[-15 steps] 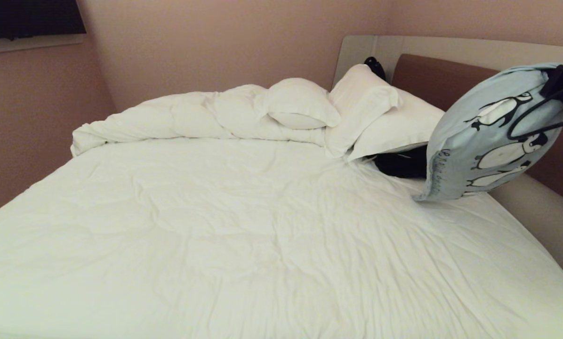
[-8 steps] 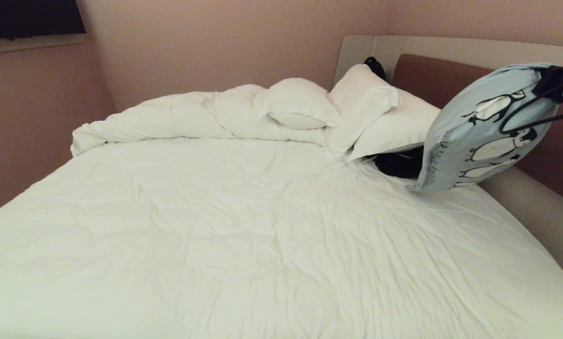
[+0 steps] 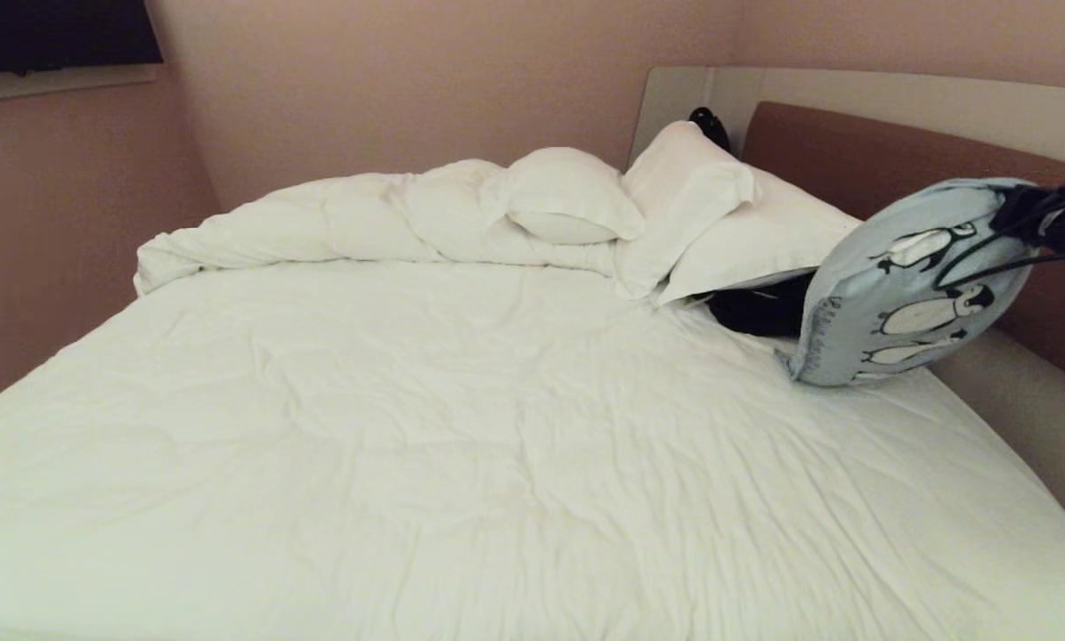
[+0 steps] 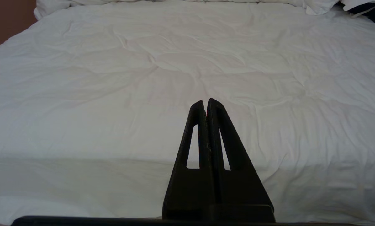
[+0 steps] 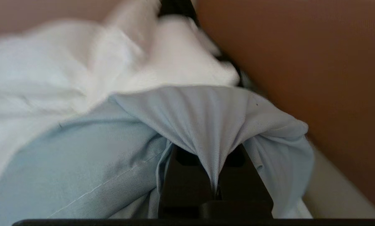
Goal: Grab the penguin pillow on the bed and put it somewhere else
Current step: Place the pillow at the bedside
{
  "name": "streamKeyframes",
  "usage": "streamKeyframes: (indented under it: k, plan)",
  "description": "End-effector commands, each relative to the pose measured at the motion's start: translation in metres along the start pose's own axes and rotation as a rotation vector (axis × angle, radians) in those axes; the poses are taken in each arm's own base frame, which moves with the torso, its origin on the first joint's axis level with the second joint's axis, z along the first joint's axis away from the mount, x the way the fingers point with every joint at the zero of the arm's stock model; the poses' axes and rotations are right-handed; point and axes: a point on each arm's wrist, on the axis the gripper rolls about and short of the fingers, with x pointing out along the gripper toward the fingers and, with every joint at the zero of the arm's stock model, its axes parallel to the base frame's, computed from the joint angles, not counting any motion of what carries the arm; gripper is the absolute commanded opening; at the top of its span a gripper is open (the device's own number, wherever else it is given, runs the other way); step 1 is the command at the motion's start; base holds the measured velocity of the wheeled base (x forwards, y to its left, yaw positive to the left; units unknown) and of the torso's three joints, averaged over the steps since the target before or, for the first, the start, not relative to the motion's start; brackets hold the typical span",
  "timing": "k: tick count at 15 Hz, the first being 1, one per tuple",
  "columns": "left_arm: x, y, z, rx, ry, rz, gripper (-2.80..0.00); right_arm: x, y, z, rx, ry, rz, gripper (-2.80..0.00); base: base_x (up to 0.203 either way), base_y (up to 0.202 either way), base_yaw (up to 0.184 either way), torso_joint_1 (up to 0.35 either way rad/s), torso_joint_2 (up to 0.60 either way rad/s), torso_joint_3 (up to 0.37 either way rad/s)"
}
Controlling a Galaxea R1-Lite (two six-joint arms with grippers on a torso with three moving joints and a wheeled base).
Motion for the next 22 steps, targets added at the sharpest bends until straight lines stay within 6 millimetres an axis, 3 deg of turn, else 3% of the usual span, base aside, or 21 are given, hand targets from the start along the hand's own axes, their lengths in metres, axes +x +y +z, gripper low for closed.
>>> streamKeyframes:
  k: [1, 4, 8, 11, 16, 22]
  plan:
    - [0.0, 0.0, 0.0, -0.001, 0.0, 0.0, -2.8, 0.01, -0.021, -0.049, 0.01, 0.107, -0.033, -2.8, 0.0, 0.0, 0.0, 0.0, 0.0, 0.0]
    - [0.0, 0.0, 0.0, -0.001, 0.0, 0.0, -2.8, -0.002, -0.044, -0.098, -0.027, 0.254, -0.073, -2.8, 0.0, 0.0, 0.0, 0.0, 0.0, 0.0]
    - [0.0, 0.0, 0.0, -0.001, 0.0, 0.0, -2.8, -0.027, -0.061, -0.12, 0.0, 0.361, -0.101, -2.8, 0.0, 0.0, 0.0, 0.0, 0.0, 0.0]
    - [0.0, 0.0, 0.0, -0.001, 0.0, 0.0, -2.8, -0.048, -0.082, -0.127, 0.015, 0.412, -0.155, -2.8, 0.0, 0.0, 0.0, 0.0, 0.0, 0.0]
    - [0.0, 0.0, 0.0, -0.001, 0.0, 0.0, -2.8, -0.078, -0.088, -0.132, 0.053, 0.478, -0.181, -2.8, 0.0, 0.0, 0.0, 0.0, 0.0, 0.0]
    - [0.0, 0.0, 0.0, -0.001, 0.0, 0.0, -2.8, -0.106, -0.12, -0.143, 0.099, 0.529, -0.252, -2.8, 0.0, 0.0, 0.0, 0.0, 0.0, 0.0]
